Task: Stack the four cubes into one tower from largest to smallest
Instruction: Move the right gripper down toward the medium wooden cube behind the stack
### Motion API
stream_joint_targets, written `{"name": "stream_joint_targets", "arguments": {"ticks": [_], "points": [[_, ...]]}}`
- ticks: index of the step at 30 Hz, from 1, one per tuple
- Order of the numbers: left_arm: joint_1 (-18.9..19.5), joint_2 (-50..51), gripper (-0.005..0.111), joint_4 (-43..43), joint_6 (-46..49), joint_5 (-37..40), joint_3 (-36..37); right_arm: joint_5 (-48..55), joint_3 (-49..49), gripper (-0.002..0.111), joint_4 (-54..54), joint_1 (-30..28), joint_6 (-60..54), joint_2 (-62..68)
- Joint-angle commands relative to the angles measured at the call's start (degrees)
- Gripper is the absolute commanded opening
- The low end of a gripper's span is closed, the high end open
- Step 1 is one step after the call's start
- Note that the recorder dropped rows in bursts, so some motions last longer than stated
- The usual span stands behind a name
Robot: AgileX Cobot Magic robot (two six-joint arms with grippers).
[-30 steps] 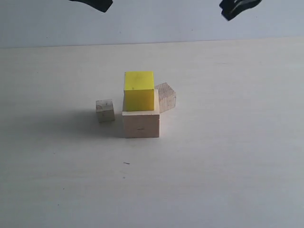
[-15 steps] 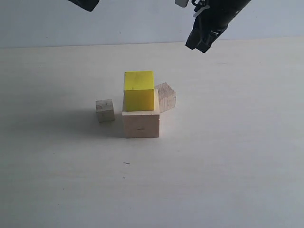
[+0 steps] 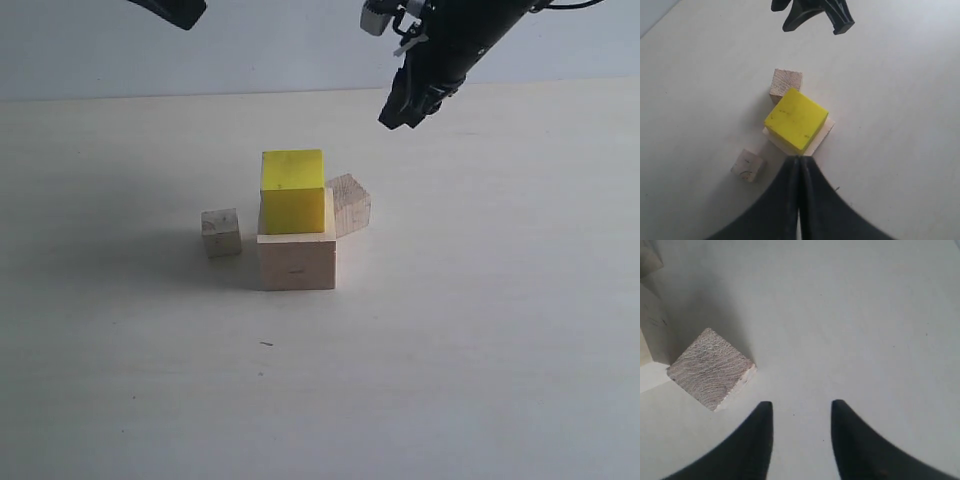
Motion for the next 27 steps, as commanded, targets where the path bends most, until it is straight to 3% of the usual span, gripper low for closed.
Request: {"name": "stream_joint_targets", "arguments": {"ticks": [1, 4, 16, 19, 22, 27], "points": [[0.2, -0.5, 0.0, 0.3, -0.4, 0.7, -0.3, -0.7, -0.4, 0.063, -0.7, -0.2, 0.2, 1.3], [0.2, -0.5, 0.0, 0.3, -0.4, 1.1, -0.3, -1.3, -0.4, 0.068, -0.7, -0.2, 0.2, 1.4], [0.2, -0.5, 0.0, 0.3, -0.4, 1.6, -0.3, -5.6, -0.4, 0.068, 0.2, -0.2, -2.8, 1.6], [0.2, -0.5, 0.0, 0.3, -0.4, 2.0, -0.3, -5.4, -0.4, 0.068, 0.1, -0.2, -12.0, 1.8], [0.2, -0.5, 0.0, 0.3, -0.4, 2.7, -0.3, -5.2, -0.4, 0.068, 0.5, -0.2, -28.7, 1.9], [0.2, -0.5, 0.0, 0.3, -0.4, 3.7, -0.3, 2.5, -0.4, 0.068, 10.1, -0.2, -44.0, 3.8]]}}
